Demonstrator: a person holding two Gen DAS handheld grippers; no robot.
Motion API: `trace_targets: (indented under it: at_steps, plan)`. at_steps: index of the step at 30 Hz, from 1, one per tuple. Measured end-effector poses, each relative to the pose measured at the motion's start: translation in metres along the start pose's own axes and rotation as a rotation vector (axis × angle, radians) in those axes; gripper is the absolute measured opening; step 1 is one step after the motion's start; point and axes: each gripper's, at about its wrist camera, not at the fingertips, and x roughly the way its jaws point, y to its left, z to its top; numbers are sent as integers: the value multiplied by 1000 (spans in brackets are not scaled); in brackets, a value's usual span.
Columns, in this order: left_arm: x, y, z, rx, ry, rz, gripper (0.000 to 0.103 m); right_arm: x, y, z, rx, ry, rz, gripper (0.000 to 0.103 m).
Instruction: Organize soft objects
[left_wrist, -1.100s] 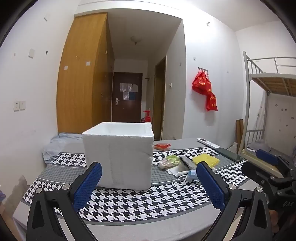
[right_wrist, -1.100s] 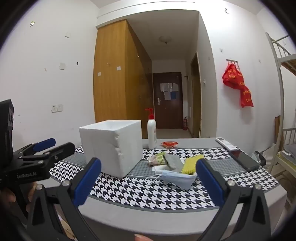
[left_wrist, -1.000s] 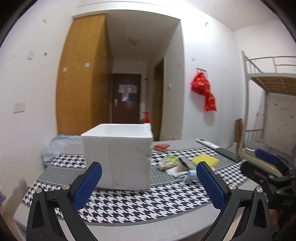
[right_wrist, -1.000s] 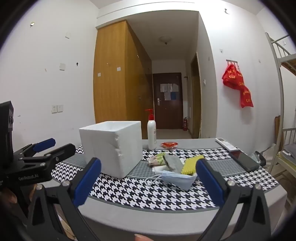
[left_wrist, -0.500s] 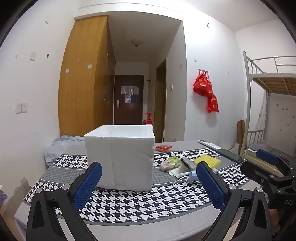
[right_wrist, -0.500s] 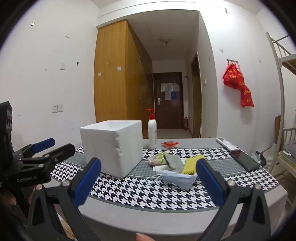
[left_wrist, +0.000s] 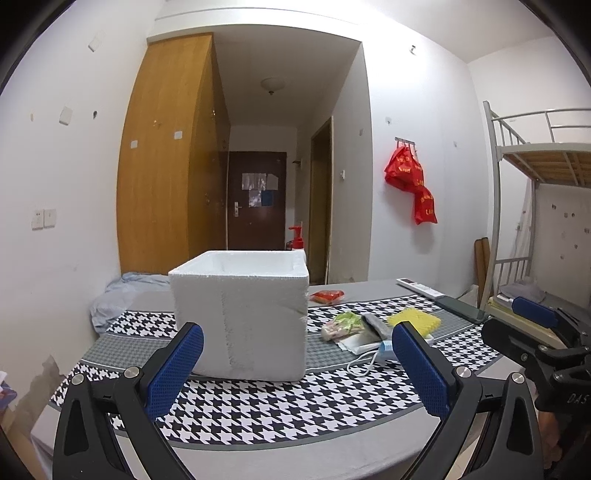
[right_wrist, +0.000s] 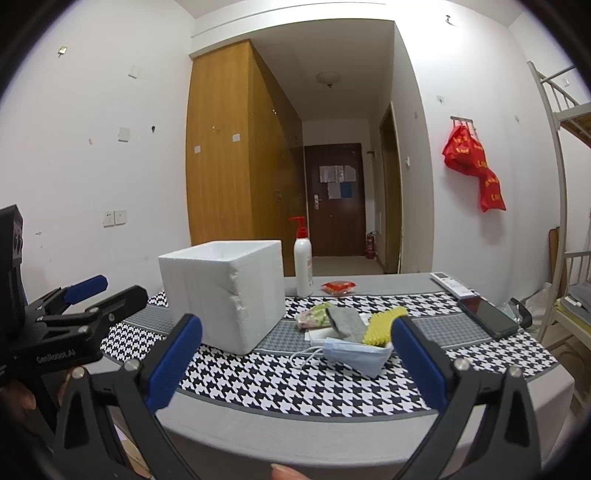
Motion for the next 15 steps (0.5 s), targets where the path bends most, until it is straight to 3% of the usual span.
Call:
trace_targets:
  at_steps: [15]
  plan:
    - [0, 5, 0, -17, 4, 3, 102, -2, 0, 1, -3, -7, 1, 103]
